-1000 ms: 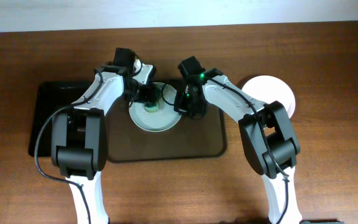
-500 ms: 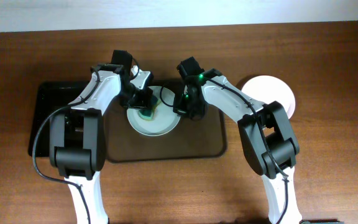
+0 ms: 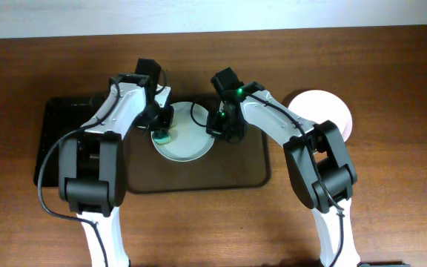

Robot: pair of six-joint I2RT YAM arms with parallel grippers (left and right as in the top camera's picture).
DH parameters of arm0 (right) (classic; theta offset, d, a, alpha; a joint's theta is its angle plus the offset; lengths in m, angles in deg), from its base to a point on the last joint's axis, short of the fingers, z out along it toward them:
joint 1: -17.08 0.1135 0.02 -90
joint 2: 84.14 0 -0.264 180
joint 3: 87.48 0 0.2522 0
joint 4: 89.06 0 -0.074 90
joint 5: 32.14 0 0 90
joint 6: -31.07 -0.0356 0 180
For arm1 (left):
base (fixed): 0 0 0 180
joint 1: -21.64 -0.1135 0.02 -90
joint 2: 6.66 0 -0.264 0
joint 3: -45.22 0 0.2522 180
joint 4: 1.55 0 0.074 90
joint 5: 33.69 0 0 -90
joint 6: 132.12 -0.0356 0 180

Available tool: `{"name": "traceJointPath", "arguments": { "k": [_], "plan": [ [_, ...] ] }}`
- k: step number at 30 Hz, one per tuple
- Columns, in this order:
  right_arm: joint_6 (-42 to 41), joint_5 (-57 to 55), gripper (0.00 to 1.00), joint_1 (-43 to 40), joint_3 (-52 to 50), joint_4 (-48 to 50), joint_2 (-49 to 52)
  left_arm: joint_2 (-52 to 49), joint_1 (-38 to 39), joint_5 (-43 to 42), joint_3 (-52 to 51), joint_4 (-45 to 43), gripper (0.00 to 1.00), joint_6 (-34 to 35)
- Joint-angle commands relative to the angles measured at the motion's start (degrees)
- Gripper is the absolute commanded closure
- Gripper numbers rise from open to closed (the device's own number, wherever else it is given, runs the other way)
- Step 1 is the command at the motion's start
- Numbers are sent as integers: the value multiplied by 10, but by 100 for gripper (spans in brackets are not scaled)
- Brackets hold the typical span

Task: Clean dirty plates on tray and stack at the side
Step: 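Scrub the third plate with the sponge in the left gripper, then lift the third plate with the right gripper and carry it right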

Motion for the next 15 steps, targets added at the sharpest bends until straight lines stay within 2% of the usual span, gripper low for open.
{"name": "traceJointPath", "arguments": {
  "k": [1, 4, 8, 10, 11, 14, 15],
  "plan": [
    [-3, -16, 96, -3, -7, -3, 10, -25, 0, -204, -19, -32, 99, -69],
    [7, -10, 96, -3, -7, -3, 10, -25, -16, -258, -8, -49, 100, -68],
    [12, -10, 96, -3, -7, -7, 10, -25, -80, -267, 126, 82, 100, -68],
    [12, -10, 96, -3, -7, -9, 10, -25, -111, -265, 182, 113, 100, -68],
    [12, -10, 96, -3, -7, -10, 10, -25, -115, -261, 182, 120, 100, -68],
    [12, -10, 96, -3, -7, -12, 10, -25, -107, -170, 169, 130, 99, -68],
    [12, -10, 96, -3, -7, -15, 10, -25, -107, -170, 169, 130, 100, -63]
  ]
}}
